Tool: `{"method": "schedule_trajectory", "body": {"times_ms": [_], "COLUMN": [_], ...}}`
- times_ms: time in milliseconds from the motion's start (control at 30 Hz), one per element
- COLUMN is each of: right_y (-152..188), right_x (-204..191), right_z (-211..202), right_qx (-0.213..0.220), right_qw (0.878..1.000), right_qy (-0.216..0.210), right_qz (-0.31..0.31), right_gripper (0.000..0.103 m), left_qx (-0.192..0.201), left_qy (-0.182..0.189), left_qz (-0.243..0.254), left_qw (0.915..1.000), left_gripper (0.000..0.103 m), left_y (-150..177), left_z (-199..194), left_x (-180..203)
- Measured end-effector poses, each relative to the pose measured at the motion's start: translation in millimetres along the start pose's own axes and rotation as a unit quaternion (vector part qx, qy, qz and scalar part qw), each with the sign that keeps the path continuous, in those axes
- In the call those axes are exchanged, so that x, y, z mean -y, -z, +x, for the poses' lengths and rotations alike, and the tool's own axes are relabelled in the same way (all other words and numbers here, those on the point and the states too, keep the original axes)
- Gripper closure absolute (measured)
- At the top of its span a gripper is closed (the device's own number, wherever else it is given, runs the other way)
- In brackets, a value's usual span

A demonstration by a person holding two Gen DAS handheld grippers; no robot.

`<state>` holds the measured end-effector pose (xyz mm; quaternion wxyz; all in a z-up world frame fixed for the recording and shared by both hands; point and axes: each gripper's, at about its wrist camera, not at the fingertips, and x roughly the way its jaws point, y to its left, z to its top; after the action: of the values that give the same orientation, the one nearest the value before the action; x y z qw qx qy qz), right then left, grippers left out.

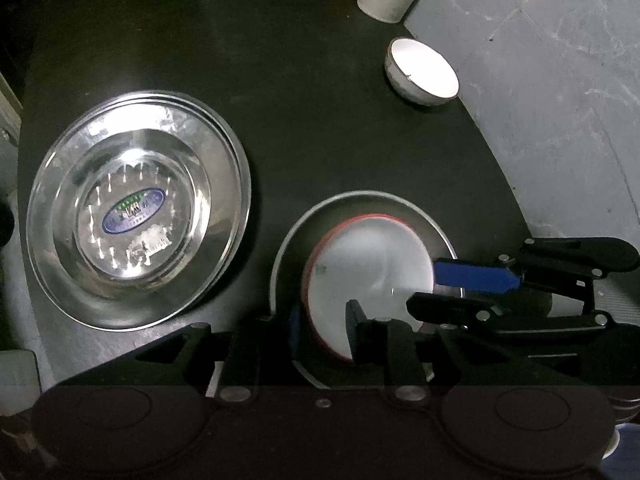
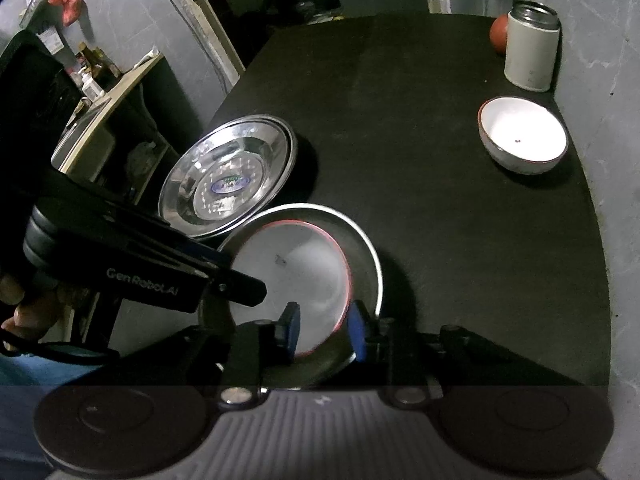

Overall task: Organize plates and bowls
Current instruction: 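Lower the white bowl into the steel bowl and open the left gripper, then move the left gripper to the other white bowl and grasp its rim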

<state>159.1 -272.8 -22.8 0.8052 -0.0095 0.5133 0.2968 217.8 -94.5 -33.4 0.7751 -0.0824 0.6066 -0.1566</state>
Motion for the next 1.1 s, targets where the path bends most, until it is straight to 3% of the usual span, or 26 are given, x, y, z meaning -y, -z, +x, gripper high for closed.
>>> {"method": "schedule_trajectory", "body": {"times_ms": [133,300,333,433,467,500,600,733,867,1100], "right_y": [0,0,-1,-1,-1,0,2,5,8,11], "right_x": [1,5,6,8,9,12,20,29,44,76], "right_z": [-1,-10,-13,-21,-23,-25,-27,-25,-25,-17], "right_qx": [0.001,0.015,0.019,0.035,0.038,0.042,0.047,0.058,0.095,0.163], "right_qw": [1.000,1.000,1.000,0.999,0.999,0.999,0.998,0.995,0.985,0.951], "right_qy": [-0.001,-0.007,-0.009,0.012,0.016,0.015,0.023,0.049,0.085,0.150], "right_qz": [0.001,0.010,0.012,0.019,0.023,0.031,0.047,0.068,0.114,0.214], "right_gripper": [0.072,0.067,0.064,0.039,0.039,0.039,0.032,0.011,0.005,0.005], "left_qx": [0.000,0.019,0.025,0.036,0.039,0.044,0.057,0.067,0.071,0.119], "left_qy": [0.002,0.013,0.015,0.013,0.005,-0.011,-0.034,-0.049,-0.074,-0.098], "left_qz": [-0.002,0.001,0.005,0.017,0.021,0.026,0.030,0.025,0.019,0.026], "left_qw": [1.0000,0.9997,0.9996,0.9991,0.9990,0.9986,0.9973,0.9962,0.9946,0.9877], "left_gripper": [0.075,0.058,0.052,0.042,0.031,0.026,0.020,0.001,0.001,0.001], "left_y": [-1,-3,-3,-6,-7,-9,-15,-23,-39,-93], "left_z": [-1,-13,-16,-21,-23,-25,-27,-25,-15,6], "left_x": [-1,0,1,5,7,8,10,10,11,27]}}
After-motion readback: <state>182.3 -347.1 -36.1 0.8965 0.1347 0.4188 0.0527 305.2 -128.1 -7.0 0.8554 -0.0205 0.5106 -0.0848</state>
